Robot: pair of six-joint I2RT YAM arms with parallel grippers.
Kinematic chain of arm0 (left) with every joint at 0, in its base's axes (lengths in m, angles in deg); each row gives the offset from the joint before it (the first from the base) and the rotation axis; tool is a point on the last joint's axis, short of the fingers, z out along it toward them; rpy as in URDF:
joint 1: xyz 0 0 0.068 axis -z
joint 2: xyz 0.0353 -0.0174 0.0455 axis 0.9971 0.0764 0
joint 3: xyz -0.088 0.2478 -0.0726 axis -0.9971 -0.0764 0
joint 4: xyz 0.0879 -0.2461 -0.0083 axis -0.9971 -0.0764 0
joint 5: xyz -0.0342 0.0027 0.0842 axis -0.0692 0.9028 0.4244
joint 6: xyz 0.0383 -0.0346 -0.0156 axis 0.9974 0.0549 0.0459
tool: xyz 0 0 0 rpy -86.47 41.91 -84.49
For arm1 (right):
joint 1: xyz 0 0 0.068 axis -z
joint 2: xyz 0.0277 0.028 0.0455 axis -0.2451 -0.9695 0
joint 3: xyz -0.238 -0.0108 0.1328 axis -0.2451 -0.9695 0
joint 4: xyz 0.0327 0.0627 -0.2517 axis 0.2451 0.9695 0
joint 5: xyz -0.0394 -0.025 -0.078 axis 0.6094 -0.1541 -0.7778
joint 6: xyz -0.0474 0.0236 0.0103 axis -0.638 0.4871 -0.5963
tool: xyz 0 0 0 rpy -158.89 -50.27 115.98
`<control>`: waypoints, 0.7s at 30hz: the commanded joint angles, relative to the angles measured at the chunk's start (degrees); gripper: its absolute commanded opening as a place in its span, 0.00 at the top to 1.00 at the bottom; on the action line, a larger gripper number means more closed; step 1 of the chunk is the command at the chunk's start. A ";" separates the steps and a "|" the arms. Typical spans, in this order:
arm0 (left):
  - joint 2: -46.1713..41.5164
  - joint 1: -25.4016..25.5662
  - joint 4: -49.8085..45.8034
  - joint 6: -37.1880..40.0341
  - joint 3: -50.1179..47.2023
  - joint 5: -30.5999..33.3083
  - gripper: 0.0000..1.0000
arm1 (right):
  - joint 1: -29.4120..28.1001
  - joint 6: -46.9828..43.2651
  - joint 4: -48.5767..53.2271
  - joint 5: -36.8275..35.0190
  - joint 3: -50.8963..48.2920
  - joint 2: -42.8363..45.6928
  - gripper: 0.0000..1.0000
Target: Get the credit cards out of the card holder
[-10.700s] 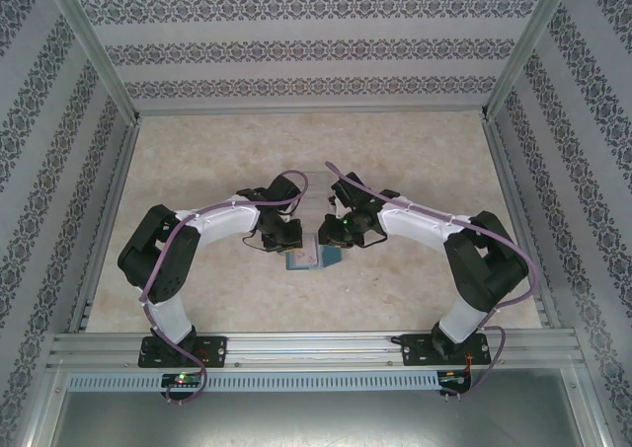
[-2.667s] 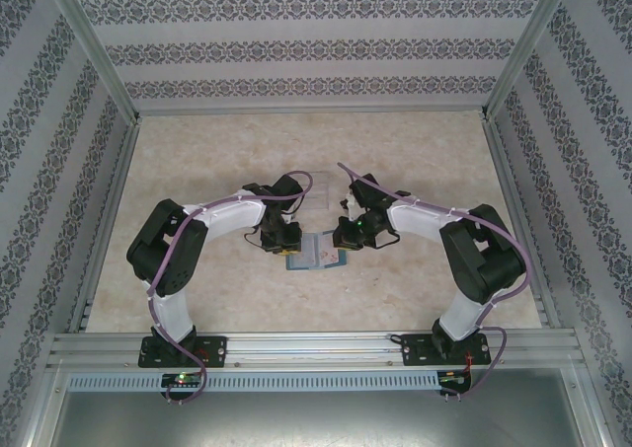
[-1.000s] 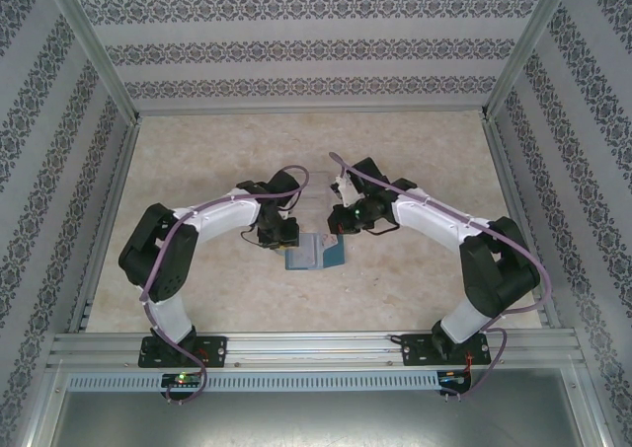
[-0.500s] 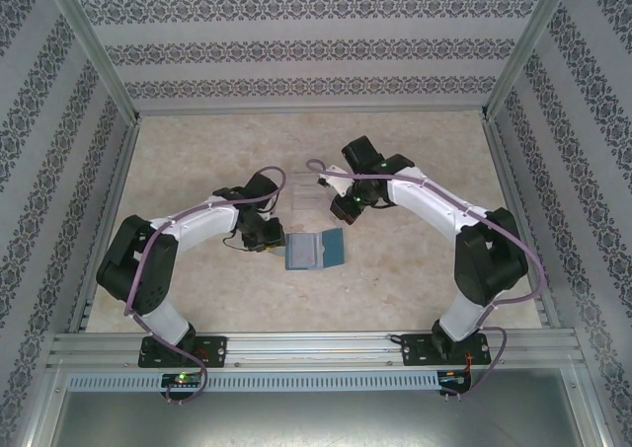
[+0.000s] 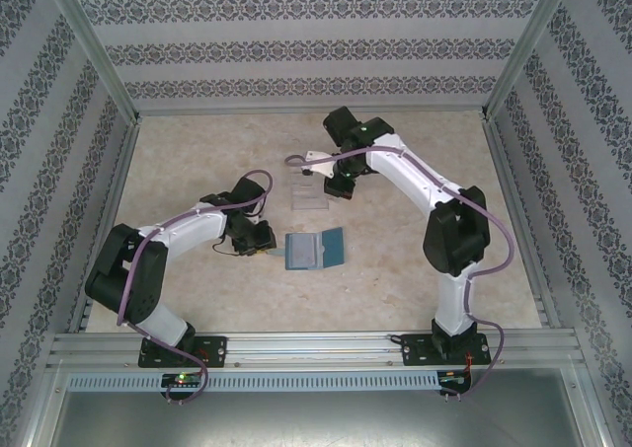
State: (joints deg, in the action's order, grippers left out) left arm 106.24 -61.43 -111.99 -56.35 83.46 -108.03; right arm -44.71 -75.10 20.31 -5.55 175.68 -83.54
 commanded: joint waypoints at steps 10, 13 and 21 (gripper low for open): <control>-4.31 -2.41 1.14 -0.71 -2.72 0.02 0.77 | -1.88 -8.65 14.52 -0.90 22.45 -13.94 1.00; -4.26 -2.60 1.10 -0.58 -2.97 0.09 0.77 | -2.42 -9.22 16.22 -1.41 26.61 -16.68 1.00; -4.93 -2.73 1.41 -1.12 -3.84 0.00 0.77 | -3.05 -10.54 18.00 -3.99 32.83 -22.41 1.00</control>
State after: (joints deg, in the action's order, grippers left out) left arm 102.83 -63.25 -111.25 -56.72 80.57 -108.03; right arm -47.36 -83.91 35.26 -7.83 206.21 -104.29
